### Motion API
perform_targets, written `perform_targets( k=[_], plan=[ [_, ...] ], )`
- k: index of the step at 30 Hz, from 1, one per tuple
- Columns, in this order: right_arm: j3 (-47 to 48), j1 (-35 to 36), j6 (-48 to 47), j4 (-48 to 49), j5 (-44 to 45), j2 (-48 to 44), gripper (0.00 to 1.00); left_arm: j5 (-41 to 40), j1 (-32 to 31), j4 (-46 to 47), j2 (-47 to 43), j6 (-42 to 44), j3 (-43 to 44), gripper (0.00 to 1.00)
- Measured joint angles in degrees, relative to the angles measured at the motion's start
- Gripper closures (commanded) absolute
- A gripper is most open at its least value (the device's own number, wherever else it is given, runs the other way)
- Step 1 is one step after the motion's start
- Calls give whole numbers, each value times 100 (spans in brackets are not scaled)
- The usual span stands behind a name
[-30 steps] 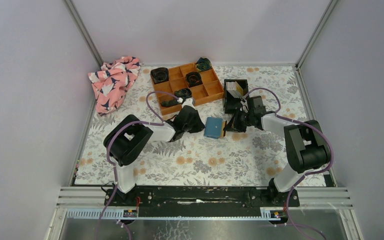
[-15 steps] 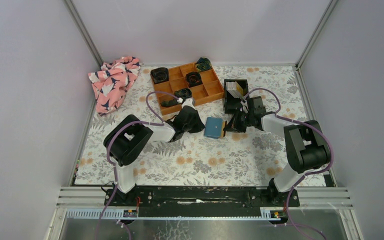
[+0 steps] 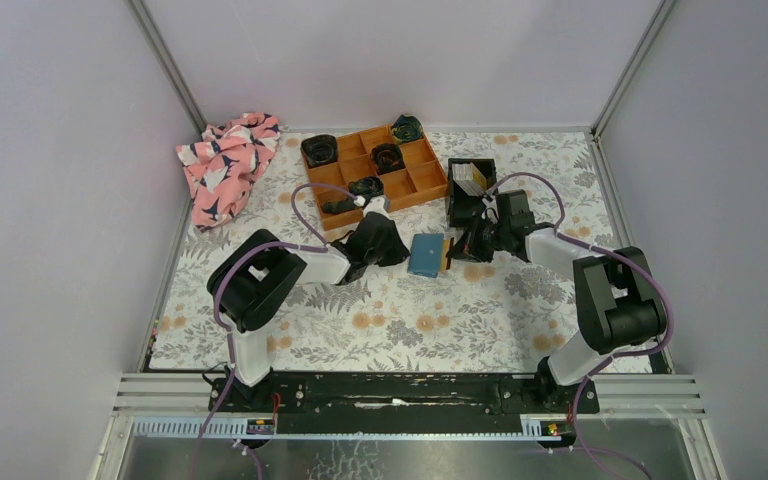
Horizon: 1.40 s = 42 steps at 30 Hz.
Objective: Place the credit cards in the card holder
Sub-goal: Open the card holder at the center of the board.
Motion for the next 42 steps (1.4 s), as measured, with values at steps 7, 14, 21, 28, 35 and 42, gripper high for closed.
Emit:
perform_targets(
  k=[7, 14, 21, 28, 35, 42],
  plan=[
    [0, 0, 136, 223, -245, 4, 100, 72, 0, 118, 0, 2, -68, 77],
    [-4, 0, 267, 570, -466, 173, 100, 223, 11, 291, 0, 13, -162, 78],
    [-79, 0, 278, 721, -503, 358, 100, 319, 31, 439, 0, 68, -249, 78],
    [-122, -17, 282, 857, -531, 737, 100, 372, 55, 566, 0, 85, -317, 80],
    [-122, -4, 326, 1150, -634, 798, 100, 448, 85, 577, 11, 103, -317, 81],
    [-116, 162, 391, 1290, -619, 791, 100, 605, 105, 658, 37, 136, -343, 86]
  ],
)
